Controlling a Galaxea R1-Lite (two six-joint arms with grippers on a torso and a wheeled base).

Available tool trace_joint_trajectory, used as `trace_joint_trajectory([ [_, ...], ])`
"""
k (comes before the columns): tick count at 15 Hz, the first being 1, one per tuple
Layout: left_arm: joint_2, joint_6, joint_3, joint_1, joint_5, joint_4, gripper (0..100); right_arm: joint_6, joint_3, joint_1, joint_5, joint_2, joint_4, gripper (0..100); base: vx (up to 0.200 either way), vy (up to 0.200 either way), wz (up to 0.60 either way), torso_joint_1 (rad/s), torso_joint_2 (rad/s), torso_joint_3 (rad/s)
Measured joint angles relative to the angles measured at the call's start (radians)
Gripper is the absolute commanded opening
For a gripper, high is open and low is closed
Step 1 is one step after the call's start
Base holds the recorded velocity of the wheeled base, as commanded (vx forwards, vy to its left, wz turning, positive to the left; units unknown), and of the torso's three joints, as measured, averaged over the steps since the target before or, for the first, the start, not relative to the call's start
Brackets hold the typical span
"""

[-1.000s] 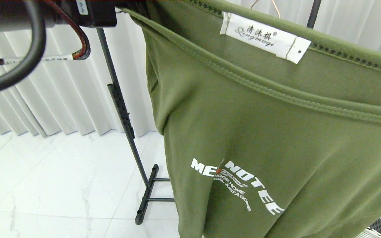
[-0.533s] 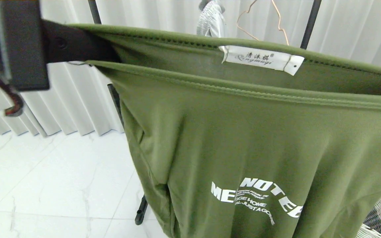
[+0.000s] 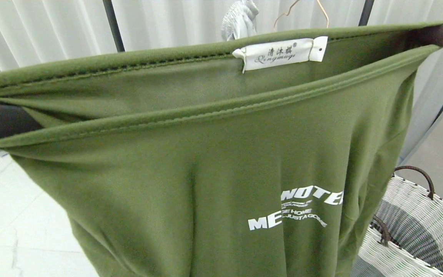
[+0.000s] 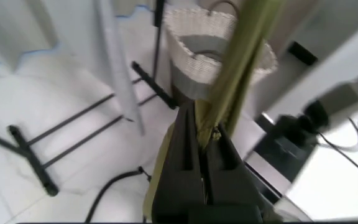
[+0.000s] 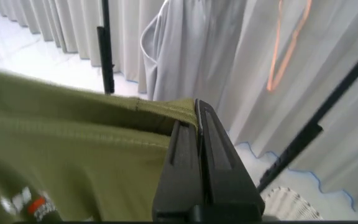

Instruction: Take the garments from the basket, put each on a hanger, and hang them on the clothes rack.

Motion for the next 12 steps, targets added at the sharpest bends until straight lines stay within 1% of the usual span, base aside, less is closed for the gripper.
trace_joint_trajectory([
  [3, -0.013, -0.001, 0.006, -0.04, 0.0, -0.001, 0, 0.0, -0.012, -0.006, 0.003, 0.042, -0.004, 0, 0.0, 0.0, 0.0, 0.0, 0.0, 0.0],
  [5, -0.019, 0.002, 0.009, -0.047, 0.002, -0.001, 0, 0.0, -0.013, -0.01, 0.003, 0.049, -0.003, 0, 0.0, 0.0, 0.0, 0.0, 0.0, 0.0],
  [7, -0.019, 0.023, 0.008, -0.043, 0.033, -0.003, 0, -0.003, -0.019, -0.039, 0.004, 0.051, 0.005, 0, 0.0, 0.0, 0.0, 0.0, 0.0, 0.0],
  [8, -0.015, 0.038, -0.003, -0.032, 0.056, -0.008, 0, -0.004, -0.039, -0.06, 0.005, 0.052, 0.013, 0, 0.0, 0.0, 0.0, 0.0, 0.0, 0.0],
  [10, 0.009, 0.042, -0.025, 0.017, 0.089, -0.036, 0, -0.004, -0.084, -0.081, 0.006, 0.055, 0.083, 0, 0.0, 0.0, 0.0, 0.0, 0.0, 0.0],
  [12, 0.035, 0.044, -0.011, 0.064, 0.102, -0.057, 0, 0.001, -0.071, -0.087, 0.005, 0.048, 0.129, 0, 0.0, 0.0, 0.0, 0.0, 0.0, 0.0],
])
